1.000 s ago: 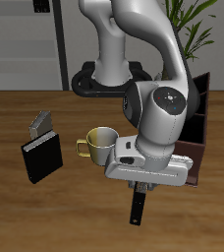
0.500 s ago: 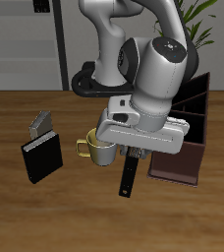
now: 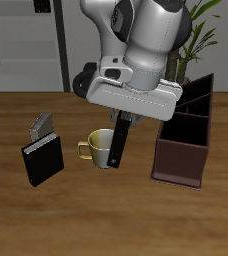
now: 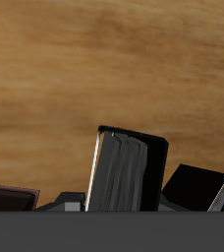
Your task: Place the left black book into the left desk caddy's back compartment
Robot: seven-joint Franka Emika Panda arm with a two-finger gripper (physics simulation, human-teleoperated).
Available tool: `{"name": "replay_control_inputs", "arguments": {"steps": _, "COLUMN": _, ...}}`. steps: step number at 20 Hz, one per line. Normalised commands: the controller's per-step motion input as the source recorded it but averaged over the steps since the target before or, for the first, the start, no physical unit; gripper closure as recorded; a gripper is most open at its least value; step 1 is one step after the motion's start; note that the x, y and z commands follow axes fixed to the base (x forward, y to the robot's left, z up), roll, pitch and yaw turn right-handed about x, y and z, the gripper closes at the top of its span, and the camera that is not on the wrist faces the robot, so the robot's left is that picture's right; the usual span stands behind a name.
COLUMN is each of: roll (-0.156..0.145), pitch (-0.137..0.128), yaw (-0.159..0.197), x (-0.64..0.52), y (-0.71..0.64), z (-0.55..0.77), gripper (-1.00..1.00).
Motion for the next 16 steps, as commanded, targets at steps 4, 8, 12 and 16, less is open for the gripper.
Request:
{"name": "replay_control_inputs", "arguments": {"steps": 4, "roll": 0.003, "pitch": -0.061, "yaw": 0.020, "x": -0.54, "y": -0.27, "z": 0.53, "gripper": 1.00}}
{"name": "replay_control_inputs", "arguments": {"steps": 8, "roll": -0.042, "pitch": -0.012, "yaw": -0.003, "x": -0.61, "y": -0.18, "z": 0.43, "gripper": 1.00}}
{"name": "replay_control_inputs", "arguments": {"steps": 12, "roll": -0.003, "pitch": -0.023, "yaw": 0.036, "x": -0.59, "y": 0.15, "z": 0.22, "gripper": 1.00}}
{"name": "replay_control_inputs", "arguments": {"steps": 16, "roll": 0.022, "pitch": -0.012, "yaw": 0.019, "x": -0.36, "y": 0.16, "z": 0.06, "gripper": 1.00}}
